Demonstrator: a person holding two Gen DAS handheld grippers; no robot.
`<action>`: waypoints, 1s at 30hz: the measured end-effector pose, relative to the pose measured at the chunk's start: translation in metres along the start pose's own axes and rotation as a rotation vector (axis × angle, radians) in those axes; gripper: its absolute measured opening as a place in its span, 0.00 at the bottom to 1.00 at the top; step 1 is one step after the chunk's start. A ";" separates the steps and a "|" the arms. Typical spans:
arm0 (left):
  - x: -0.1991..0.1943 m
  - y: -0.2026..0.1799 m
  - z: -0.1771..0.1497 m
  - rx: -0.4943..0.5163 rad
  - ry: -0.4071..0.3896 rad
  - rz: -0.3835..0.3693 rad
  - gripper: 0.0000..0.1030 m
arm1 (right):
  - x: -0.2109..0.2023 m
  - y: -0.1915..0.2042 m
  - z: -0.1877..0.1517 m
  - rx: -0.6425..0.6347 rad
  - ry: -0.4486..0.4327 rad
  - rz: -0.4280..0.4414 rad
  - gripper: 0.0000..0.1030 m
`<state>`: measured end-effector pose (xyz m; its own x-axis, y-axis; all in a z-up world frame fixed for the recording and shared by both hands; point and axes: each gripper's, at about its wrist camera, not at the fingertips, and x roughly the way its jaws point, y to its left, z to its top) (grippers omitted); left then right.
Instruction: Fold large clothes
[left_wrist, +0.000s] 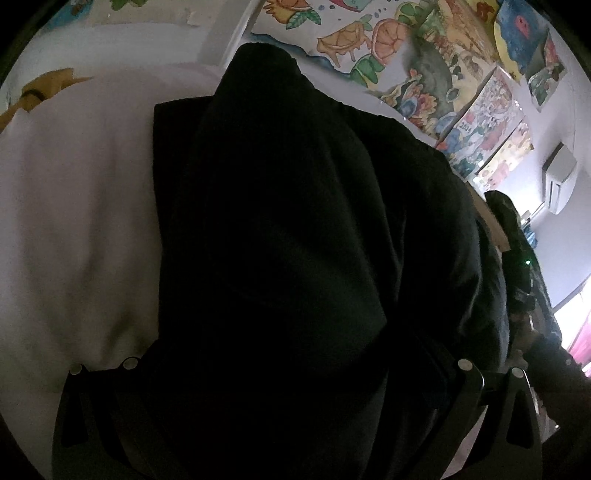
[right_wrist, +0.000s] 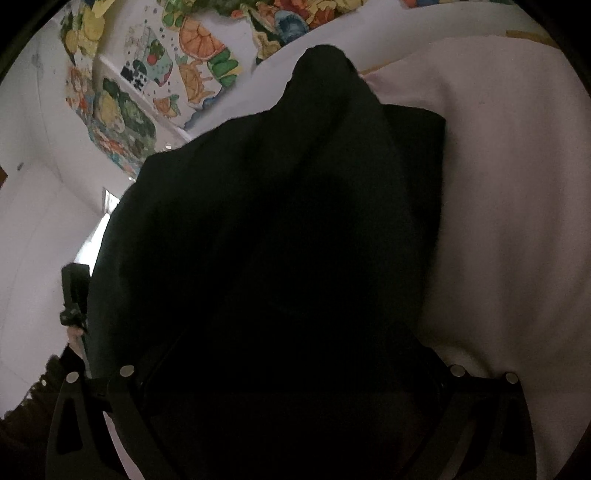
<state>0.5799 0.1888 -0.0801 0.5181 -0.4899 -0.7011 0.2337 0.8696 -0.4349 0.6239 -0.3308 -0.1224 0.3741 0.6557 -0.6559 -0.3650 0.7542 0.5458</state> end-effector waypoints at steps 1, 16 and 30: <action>0.001 -0.001 0.001 -0.003 0.001 0.011 0.99 | 0.001 0.001 0.000 -0.005 -0.002 -0.007 0.97; 0.000 -0.025 -0.005 0.040 -0.051 0.134 0.74 | 0.002 0.013 -0.008 -0.067 -0.014 -0.052 0.74; -0.007 -0.050 -0.014 0.079 -0.087 0.251 0.45 | 0.001 0.022 -0.006 -0.056 -0.006 -0.097 0.61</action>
<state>0.5533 0.1480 -0.0618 0.6362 -0.2544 -0.7284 0.1509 0.9669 -0.2059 0.6106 -0.3137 -0.1143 0.4147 0.5799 -0.7013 -0.3739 0.8112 0.4497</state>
